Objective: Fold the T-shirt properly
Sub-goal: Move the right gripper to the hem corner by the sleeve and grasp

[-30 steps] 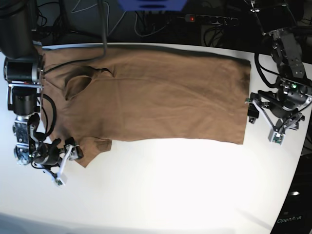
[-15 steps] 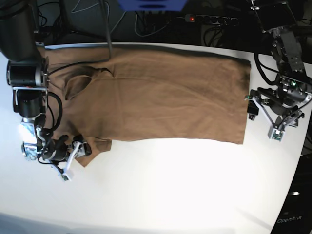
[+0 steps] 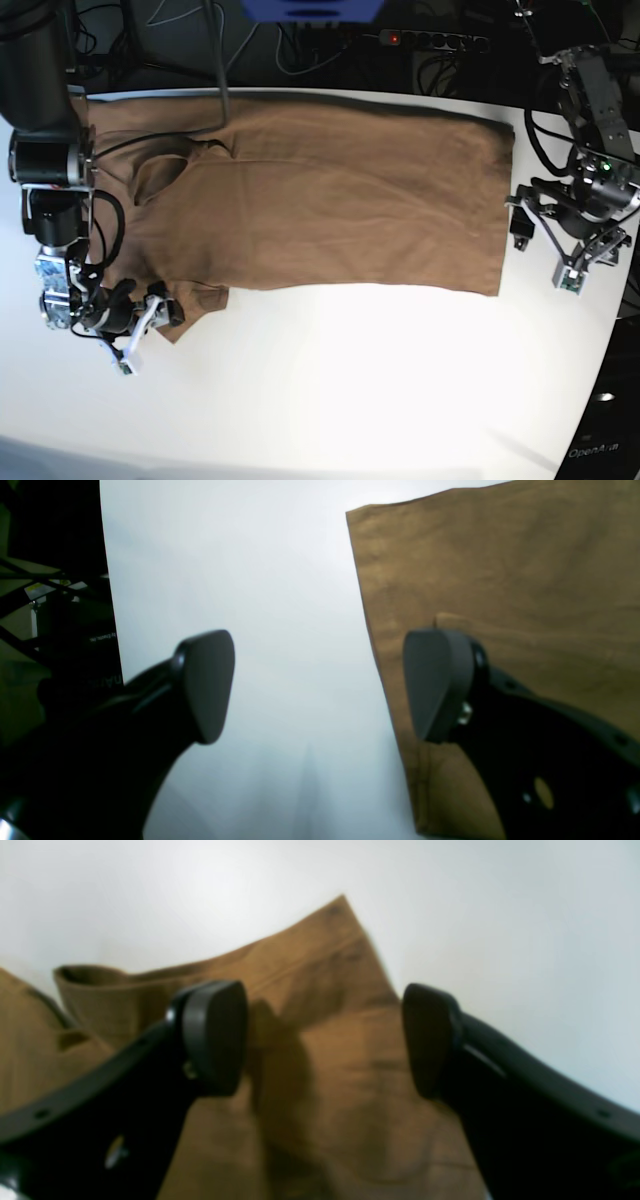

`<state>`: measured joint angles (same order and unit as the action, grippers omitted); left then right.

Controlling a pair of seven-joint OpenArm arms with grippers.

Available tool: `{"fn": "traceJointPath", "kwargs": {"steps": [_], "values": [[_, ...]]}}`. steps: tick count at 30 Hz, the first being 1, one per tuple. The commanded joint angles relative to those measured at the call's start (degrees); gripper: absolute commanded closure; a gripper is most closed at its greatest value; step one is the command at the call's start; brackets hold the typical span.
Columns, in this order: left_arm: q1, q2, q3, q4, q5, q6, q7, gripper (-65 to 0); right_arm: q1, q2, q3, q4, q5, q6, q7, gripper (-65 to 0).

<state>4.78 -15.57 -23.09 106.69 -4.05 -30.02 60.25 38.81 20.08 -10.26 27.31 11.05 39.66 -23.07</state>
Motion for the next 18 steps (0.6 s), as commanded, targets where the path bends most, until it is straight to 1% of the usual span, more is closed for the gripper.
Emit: {"fn": "traceJointPath", "kwargs": {"steps": [1,6,18], "values": [[-0.7,-0.7,-0.2,0.7,-0.2,0.3,-1.0,-51.3,2.5,1.0,0.2,1.0,0.8,0.3,1.2,-47.3],[-0.5,-0.7,-0.2,0.7,-0.2,0.3,-1.0,-51.3,3.6,1.4,0.1,1.0,0.8,0.3,1.4,-47.3],[-0.3,-0.6,-0.2,1.0,-0.2,0.3,-1.0,-51.3,2.6,1.3,0.2,0.8,0.8,0.3,1.7,-47.3]]}}
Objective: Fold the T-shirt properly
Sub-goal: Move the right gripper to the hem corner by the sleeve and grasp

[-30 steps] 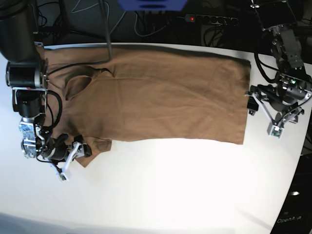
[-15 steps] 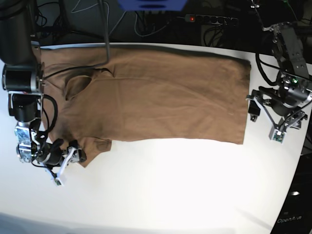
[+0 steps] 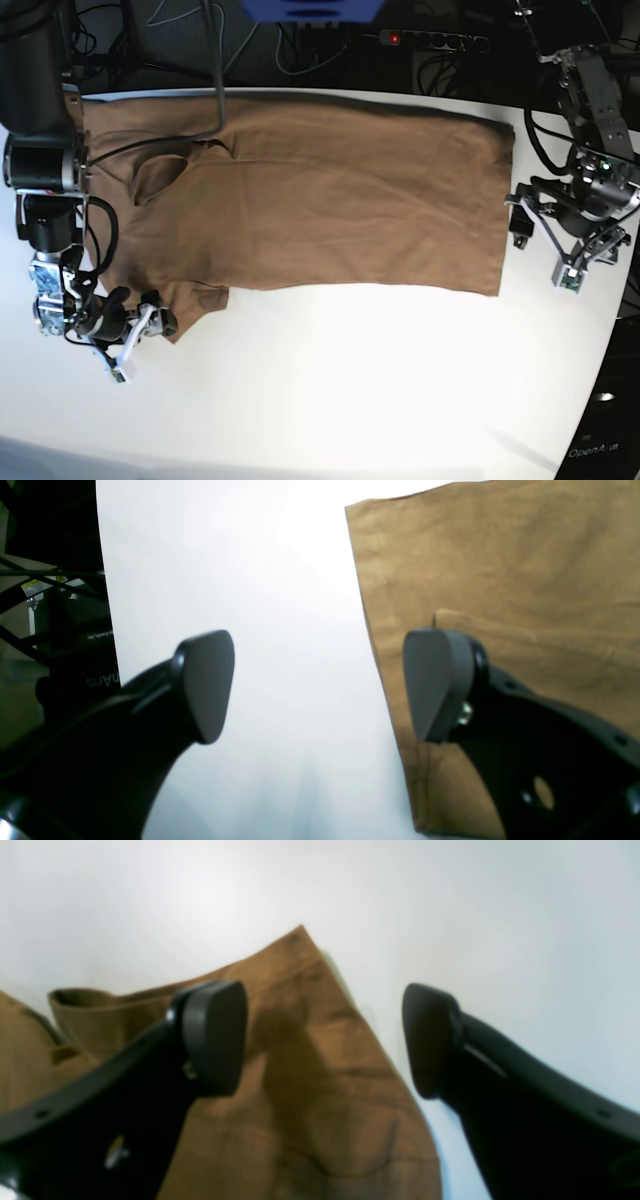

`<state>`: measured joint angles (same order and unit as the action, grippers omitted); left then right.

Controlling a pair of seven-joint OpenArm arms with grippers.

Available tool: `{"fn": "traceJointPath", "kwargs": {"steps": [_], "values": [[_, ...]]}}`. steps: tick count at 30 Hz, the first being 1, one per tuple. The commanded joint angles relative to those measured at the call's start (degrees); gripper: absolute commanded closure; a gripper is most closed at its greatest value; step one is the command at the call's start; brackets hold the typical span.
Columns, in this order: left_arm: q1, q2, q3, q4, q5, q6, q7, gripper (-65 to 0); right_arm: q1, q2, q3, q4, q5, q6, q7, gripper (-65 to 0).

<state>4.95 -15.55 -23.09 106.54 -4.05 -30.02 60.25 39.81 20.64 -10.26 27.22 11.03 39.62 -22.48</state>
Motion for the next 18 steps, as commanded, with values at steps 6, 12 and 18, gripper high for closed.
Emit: {"fn": "traceJointPath", "kwargs": {"steps": [6,12,18], "values": [[-0.5,-0.6,-0.2,1.2,-0.2,0.3,-1.0,-51.3,1.2,0.8,0.2,0.7,0.8,0.4,1.1,-47.3],[-0.5,-0.7,-0.2,1.2,-0.2,0.2,-1.0,-51.3,-0.3,0.8,0.2,1.0,0.8,0.4,1.1,-47.3],[-0.5,-0.7,-0.2,1.2,-0.2,0.2,-1.0,-51.3,-1.5,-0.2,0.2,0.9,0.8,0.4,1.1,-38.3]]}}
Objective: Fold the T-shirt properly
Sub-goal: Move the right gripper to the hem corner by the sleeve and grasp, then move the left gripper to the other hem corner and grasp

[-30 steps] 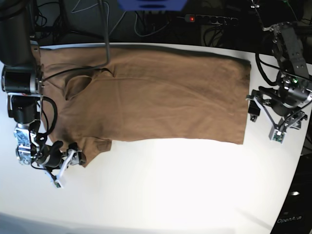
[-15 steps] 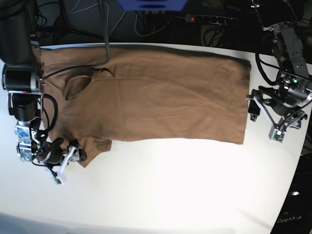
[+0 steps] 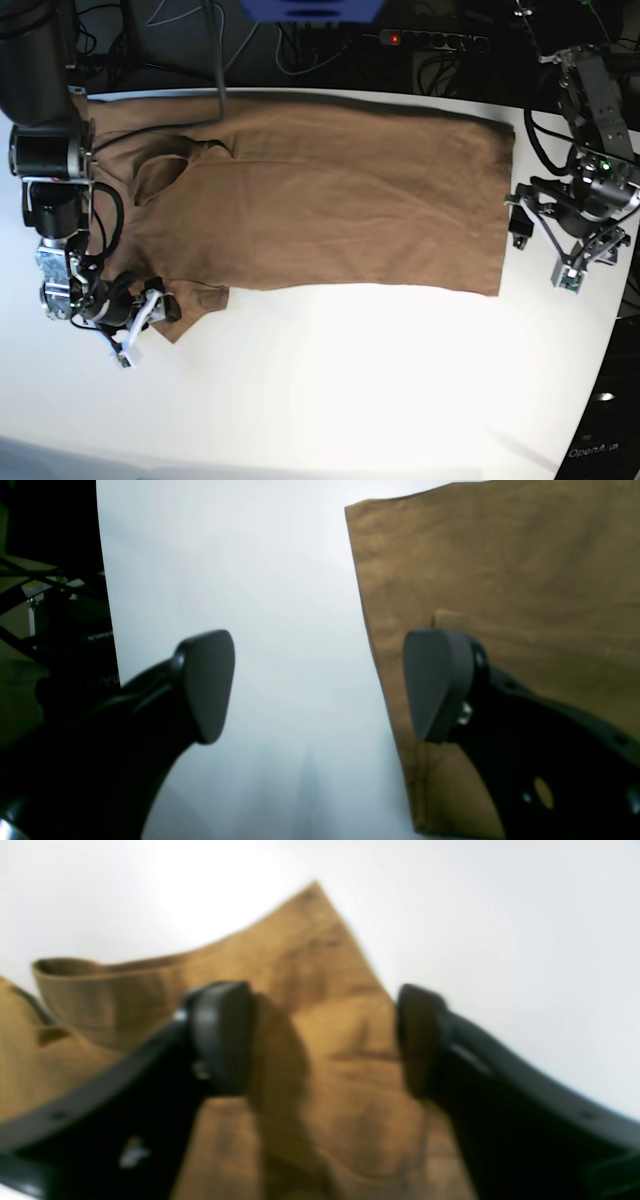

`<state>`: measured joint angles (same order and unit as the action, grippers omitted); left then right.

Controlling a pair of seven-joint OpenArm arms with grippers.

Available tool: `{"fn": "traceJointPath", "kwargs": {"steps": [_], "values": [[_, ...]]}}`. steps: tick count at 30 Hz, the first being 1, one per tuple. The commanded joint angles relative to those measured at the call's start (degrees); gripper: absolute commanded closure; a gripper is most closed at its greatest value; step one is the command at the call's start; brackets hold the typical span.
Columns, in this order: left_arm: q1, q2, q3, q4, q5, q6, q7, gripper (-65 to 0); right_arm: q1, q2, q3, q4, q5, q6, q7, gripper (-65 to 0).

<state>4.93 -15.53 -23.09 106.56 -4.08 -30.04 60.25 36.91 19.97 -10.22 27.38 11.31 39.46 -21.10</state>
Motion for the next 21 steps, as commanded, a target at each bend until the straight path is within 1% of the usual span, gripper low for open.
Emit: {"fn": "traceJointPath", "kwargs": {"steps": [1,4,8,15,16,21], "values": [[-0.5,-0.7,-0.2,1.2,-0.2,0.2,-1.0,-51.3,1.4,0.4,0.2,0.5,0.5,0.5,-0.3,-35.0],[-0.5,-0.8,-0.2,1.2,-0.2,0.1,-1.0,-51.3,1.4,0.3,0.2,0.4,0.5,0.5,-0.3,-24.4],[-0.5,-0.8,-0.2,1.3,-0.2,0.1,-1.0,-51.3,1.4,0.6,0.2,0.6,0.5,0.5,-0.4,-18.3],[-0.5,-0.4,-0.2,1.3,-0.2,0.1,-1.0,-51.2,1.5,0.7,0.1,0.8,0.5,0.5,-0.5,-1.0],[-0.5,-0.4,-0.2,1.3,-0.2,0.1,-1.0,-51.2,1.5,0.7,0.1,0.8,0.5,0.5,-0.6,-0.1],[-0.5,-0.3,-0.2,1.3,-0.3,0.1,-1.0,-50.4,1.5,0.7,0.1,0.8,0.5,0.5,-0.6,-0.4]]}}
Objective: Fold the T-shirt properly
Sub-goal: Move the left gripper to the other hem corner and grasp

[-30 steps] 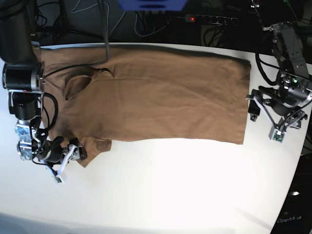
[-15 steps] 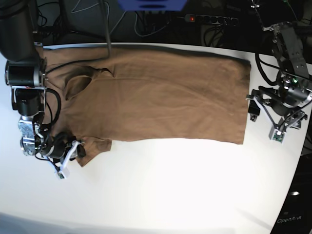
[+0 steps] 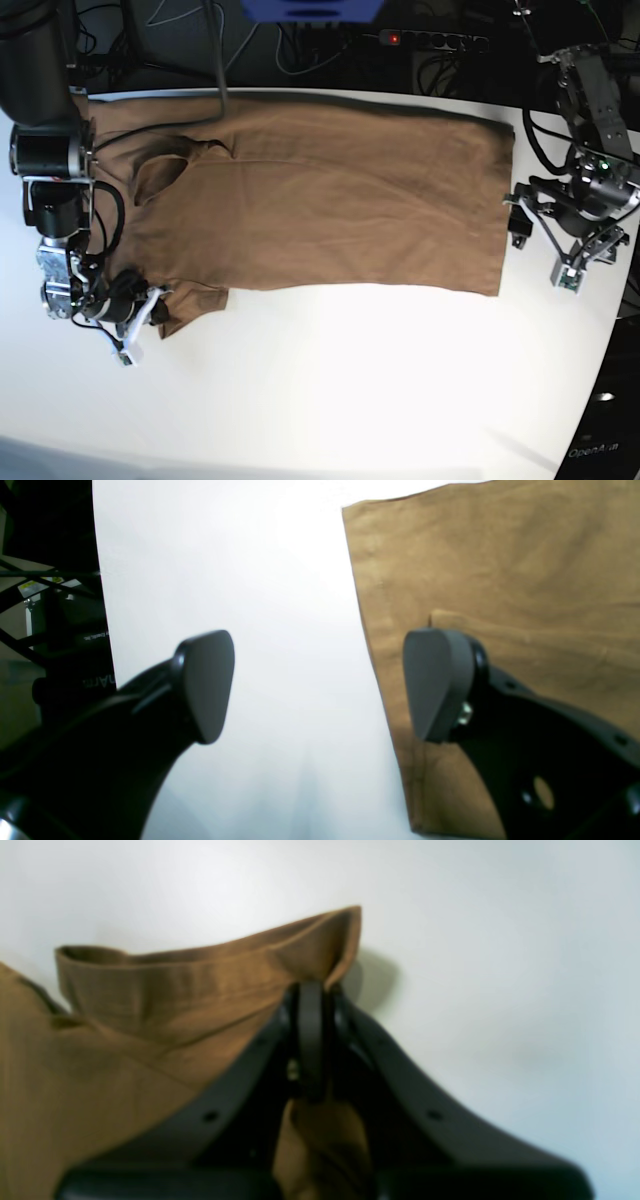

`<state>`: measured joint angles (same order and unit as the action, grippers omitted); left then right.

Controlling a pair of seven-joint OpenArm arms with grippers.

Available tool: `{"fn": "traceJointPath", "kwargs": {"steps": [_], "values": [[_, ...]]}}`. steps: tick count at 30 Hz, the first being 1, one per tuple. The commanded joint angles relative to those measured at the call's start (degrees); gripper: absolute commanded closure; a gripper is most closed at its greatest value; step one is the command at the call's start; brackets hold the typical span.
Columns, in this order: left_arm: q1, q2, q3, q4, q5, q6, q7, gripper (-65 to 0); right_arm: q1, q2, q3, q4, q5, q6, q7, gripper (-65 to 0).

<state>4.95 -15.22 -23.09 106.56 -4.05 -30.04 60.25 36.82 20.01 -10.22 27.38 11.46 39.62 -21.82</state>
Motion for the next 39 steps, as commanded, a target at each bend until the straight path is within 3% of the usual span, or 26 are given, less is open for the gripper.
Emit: {"fn": "traceJointPath", "kwargs": {"steps": [1,8,10,11,19,28,39], "values": [[-0.5,-0.6,-0.2,1.3,-0.5,0.1,-1.0,-48.3,1.6,0.7,0.1,0.8,0.4,0.4,0.2,-0.4],[-0.9,1.3,2.7,0.9,-0.3,0.3,-1.0,-10.4,1.6,0.7,0.1,0.8,0.4,0.4,0.2,-0.4],[-1.3,1.3,5.0,0.7,-0.3,0.6,-1.0,-1.7,1.6,0.7,0.1,0.8,0.4,0.4,0.2,-0.4],[-2.0,1.3,6.1,0.6,-0.2,0.6,-1.0,-0.8,1.6,0.7,0.1,0.8,0.4,0.4,0.2,-0.4],[-8.8,1.0,6.8,-9.7,-0.2,0.7,-1.0,-5.9,1.6,0.7,0.1,0.8,0.4,0.4,0.0,-0.4],[-14.5,1.2,6.8,-20.2,-0.2,0.7,-1.7,-38.8,1.6,0.7,0.1,0.8,0.4,0.4,0.0,-0.4],[-23.6,1.0,6.7,-36.4,-0.2,0.7,-6.5,-39.2,1.6,0.7,0.1,0.8,0.4,0.4,-0.1,-0.4]]}}
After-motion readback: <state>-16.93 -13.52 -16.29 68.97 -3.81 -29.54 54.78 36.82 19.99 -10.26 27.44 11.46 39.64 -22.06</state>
